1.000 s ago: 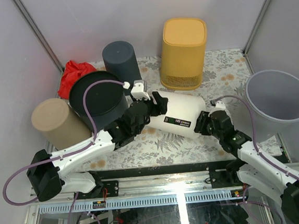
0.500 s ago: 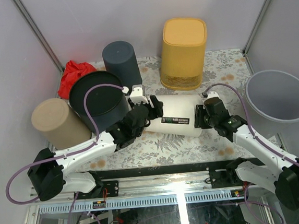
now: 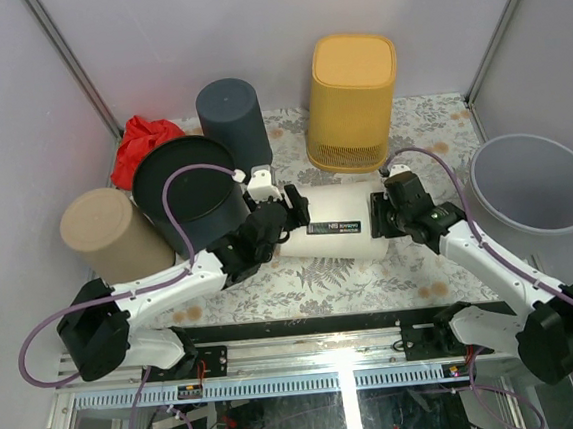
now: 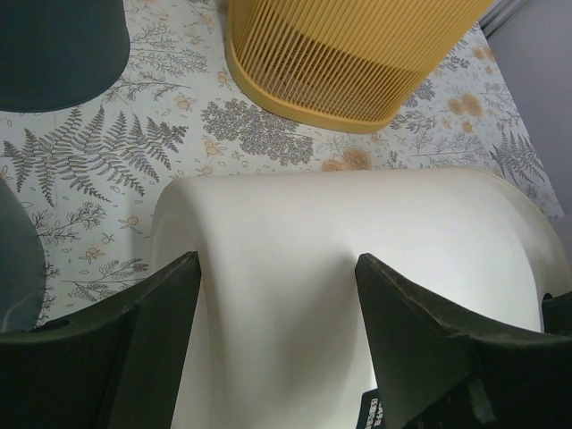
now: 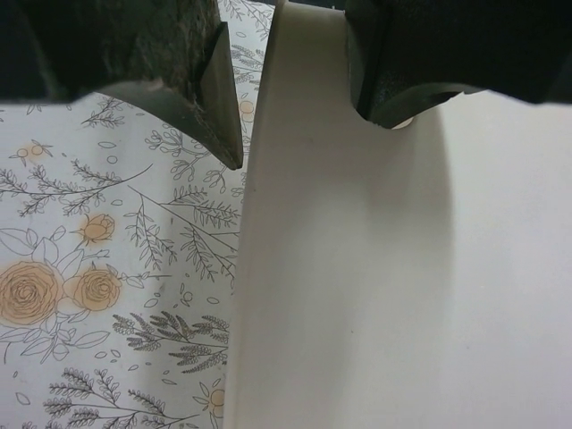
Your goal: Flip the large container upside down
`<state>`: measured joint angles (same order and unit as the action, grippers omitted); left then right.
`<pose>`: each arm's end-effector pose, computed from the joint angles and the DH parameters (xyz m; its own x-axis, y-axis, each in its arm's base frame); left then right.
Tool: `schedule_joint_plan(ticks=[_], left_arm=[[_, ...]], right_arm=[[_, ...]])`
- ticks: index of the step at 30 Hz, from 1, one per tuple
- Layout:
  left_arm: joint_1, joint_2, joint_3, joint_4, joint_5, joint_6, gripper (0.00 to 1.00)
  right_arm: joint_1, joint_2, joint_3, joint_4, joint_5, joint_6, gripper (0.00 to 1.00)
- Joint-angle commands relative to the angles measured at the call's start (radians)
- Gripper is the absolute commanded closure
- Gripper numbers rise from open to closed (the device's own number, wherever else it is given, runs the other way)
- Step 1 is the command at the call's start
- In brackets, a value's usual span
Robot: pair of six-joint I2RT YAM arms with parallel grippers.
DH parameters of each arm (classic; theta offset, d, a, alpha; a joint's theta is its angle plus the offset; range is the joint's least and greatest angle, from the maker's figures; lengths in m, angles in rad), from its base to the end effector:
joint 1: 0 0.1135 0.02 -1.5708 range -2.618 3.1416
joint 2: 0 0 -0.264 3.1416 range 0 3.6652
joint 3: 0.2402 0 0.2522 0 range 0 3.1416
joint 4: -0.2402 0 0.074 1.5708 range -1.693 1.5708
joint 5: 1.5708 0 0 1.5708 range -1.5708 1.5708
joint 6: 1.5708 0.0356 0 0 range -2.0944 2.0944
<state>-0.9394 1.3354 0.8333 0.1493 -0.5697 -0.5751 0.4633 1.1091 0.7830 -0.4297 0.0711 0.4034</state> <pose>0.1923 -0.2305 0.2690 -0.3783 -0.2585 -0.8888 0.2087 0.9116 -0.3540 0.2099 0.1020 0.2531 -0.7211 0.0774 -0.6884 -0.1266 0.9623 0.2409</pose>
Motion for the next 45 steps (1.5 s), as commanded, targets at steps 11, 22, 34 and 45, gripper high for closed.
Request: schedule_joint_plan(ticks=[11,22,34,45], left_arm=[[0.009,0.06,0.011,0.097,0.204,-0.049,0.33],[0.045,-0.014,0.04,-0.02,0.155,-0.007,0.32],[0.046,-0.073,0.057,-0.082,0.119,0.012,0.32],[0.047,-0.029,0.019,-0.033,0.12,-0.005,0.32]], right_arm=[[0.027,0.109,0.169,0.067,-0.084,-0.025,0.48],[0.027,0.131,0.209,0.012,-0.053,-0.038,0.48],[0.027,0.154,0.213,0.011,-0.03,-0.034,0.48],[0.026,0.113,0.218,-0.033,-0.054,-0.052,0.44]])
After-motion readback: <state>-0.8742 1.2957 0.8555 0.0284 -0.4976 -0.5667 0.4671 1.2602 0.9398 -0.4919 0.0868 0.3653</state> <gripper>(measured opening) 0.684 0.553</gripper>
